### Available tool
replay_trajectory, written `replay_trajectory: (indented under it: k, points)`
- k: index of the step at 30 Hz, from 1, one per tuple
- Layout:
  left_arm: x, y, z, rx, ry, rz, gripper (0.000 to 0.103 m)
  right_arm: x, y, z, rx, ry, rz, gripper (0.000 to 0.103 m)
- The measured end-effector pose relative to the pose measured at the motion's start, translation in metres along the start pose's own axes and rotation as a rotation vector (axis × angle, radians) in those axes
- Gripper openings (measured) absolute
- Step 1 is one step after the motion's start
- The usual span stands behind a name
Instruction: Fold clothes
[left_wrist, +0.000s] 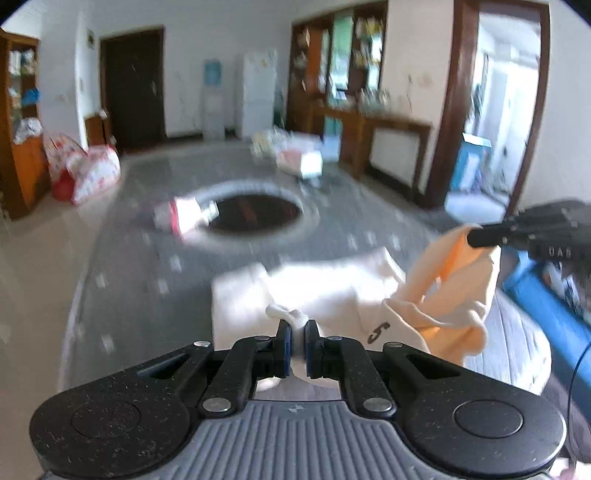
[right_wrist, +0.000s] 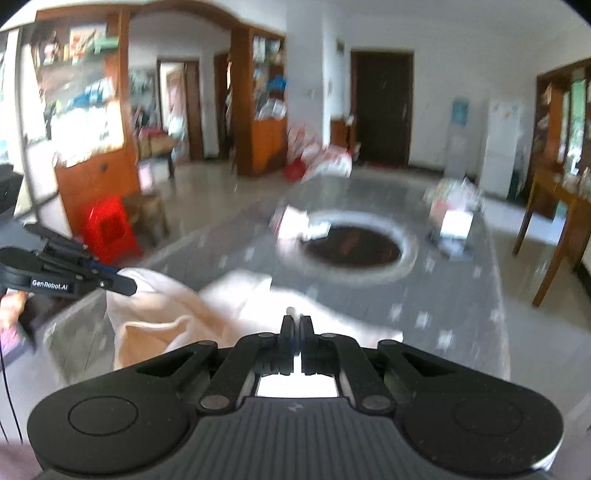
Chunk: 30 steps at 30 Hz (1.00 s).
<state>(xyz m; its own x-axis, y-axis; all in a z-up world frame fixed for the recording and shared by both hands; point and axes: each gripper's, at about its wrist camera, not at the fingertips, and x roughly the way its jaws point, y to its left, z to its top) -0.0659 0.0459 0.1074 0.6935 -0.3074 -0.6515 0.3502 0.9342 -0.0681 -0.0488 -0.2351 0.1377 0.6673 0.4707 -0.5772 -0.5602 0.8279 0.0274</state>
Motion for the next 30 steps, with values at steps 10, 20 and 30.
replay_trajectory:
  k: [10, 20, 30]
  points:
    - [0.009, 0.001, -0.049, 0.000, 0.143, -0.042, 0.019, -0.007, 0.003, -0.044, -0.001, 0.143, 0.040, 0.009]
    - [0.019, 0.022, -0.033, -0.061, 0.098, 0.002, 0.050, 0.060, -0.028, -0.039, 0.042, 0.168, -0.041, 0.028]
    - [0.069, 0.057, -0.011, -0.180, 0.078, 0.080, 0.051, 0.124, -0.065, -0.030, 0.134, 0.159, -0.144, 0.035]
